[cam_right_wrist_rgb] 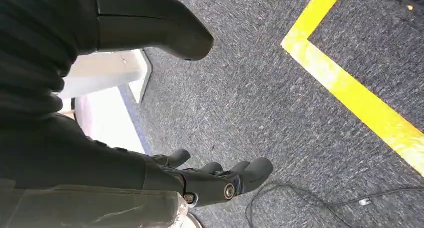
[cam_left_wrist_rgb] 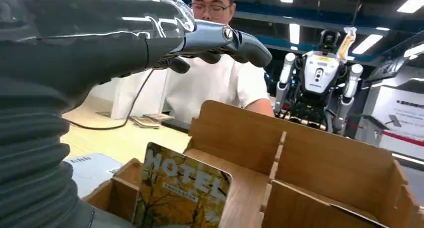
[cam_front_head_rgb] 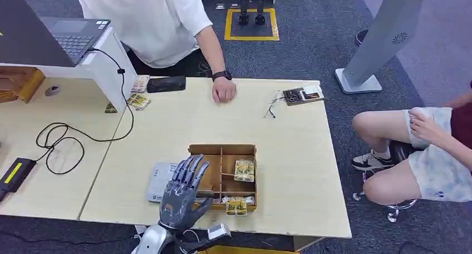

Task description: Pass the card to the sensor for recognition and then transmit it.

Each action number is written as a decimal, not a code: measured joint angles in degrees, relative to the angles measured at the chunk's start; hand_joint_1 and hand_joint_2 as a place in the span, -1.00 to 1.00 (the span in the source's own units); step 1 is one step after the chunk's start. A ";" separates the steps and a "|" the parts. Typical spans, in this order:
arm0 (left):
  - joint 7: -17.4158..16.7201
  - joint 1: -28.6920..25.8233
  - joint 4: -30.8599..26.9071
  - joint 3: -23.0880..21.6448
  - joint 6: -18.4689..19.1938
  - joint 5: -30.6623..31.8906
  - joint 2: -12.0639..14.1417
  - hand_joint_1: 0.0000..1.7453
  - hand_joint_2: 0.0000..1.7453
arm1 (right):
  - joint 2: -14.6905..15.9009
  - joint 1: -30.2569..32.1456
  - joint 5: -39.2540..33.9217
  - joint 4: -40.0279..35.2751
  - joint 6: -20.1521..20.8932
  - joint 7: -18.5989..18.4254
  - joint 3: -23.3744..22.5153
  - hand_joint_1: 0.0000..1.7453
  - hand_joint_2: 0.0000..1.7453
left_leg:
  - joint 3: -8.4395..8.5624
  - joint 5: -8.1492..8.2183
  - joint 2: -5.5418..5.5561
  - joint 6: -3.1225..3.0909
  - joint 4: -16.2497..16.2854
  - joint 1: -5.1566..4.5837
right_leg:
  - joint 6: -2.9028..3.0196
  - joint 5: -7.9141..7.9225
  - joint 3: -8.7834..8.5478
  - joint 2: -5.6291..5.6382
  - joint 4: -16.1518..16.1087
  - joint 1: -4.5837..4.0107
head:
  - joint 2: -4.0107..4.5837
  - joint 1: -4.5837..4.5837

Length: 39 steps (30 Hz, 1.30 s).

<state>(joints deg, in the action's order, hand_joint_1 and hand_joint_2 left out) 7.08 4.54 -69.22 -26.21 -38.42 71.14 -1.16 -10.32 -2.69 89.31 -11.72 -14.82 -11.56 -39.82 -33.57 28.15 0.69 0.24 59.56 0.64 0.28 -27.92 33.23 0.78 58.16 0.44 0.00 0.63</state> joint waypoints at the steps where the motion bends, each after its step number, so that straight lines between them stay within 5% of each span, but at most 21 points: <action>1: -0.15 0.13 0.07 -0.11 0.00 -0.09 0.07 -1.00 1.00 | 0.00 0.00 0.00 0.00 0.02 -0.02 0.00 -1.00 1.00 | 0.01 0.00 0.00 0.00 0.00 0.00 | 0.00 0.00 -0.01 0.00 0.00 0.00 | 0.00 0.00; 3: -0.15 0.33 0.17 -0.42 0.00 -0.24 0.22 -0.96 1.00 | 0.00 0.01 0.00 0.02 0.09 -0.02 0.02 -1.00 1.00 | 0.02 0.00 0.00 0.00 0.00 0.00 | 0.00 0.00 -0.03 -0.01 0.00 0.00 | 0.00 0.00; 4: -0.15 0.39 0.20 -0.52 0.00 -0.33 0.28 0.70 1.00 | 0.00 0.00 0.00 0.02 0.09 -0.04 0.02 -1.00 1.00 | 0.04 0.00 0.00 0.00 0.00 0.00 | 0.00 0.00 -0.04 -0.01 0.00 0.00 | 0.00 0.00; 5: -0.17 0.45 0.26 -0.61 0.00 -0.31 0.33 0.70 1.00 | 0.00 0.00 0.09 0.04 0.09 -0.04 0.04 -1.00 1.00 | 0.05 0.00 0.00 0.00 0.00 0.00 | 0.00 0.00 -0.05 0.00 0.00 0.00 | 0.00 0.00; 6: -0.31 0.45 0.35 -0.74 0.00 -0.24 0.39 1.00 1.00 | 0.00 0.00 0.11 0.04 0.09 -0.04 0.04 -1.00 1.00 | 0.05 -0.01 0.00 0.00 0.00 0.00 | 0.00 0.00 -0.05 0.00 0.00 0.00 | 0.00 -0.02; 34: -0.63 0.98 2.82 -1.42 0.00 0.59 1.77 1.00 1.00 | 0.00 0.00 0.11 0.09 0.00 -0.15 0.07 -1.00 1.00 | 0.04 0.00 0.00 0.00 0.00 0.00 | 0.00 0.00 -0.05 0.00 0.00 0.00 | 0.00 0.00; 39: 1.64 0.14 1.64 -1.01 -0.02 2.23 1.66 1.00 1.00 | 0.00 0.01 -0.11 0.09 -0.02 -0.15 0.07 -1.00 1.00 | 0.05 0.00 0.00 0.00 0.00 0.00 | 0.00 0.00 -0.07 0.00 0.01 0.00 | 0.00 0.00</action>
<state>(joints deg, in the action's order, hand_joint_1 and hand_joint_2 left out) 8.72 4.68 -67.58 -27.21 -38.45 73.37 0.50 -10.32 -2.69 89.20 -11.63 -14.84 -11.72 -39.76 -33.52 28.15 0.69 0.24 59.56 0.64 0.27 -27.92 33.16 0.78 58.16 0.44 0.00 0.63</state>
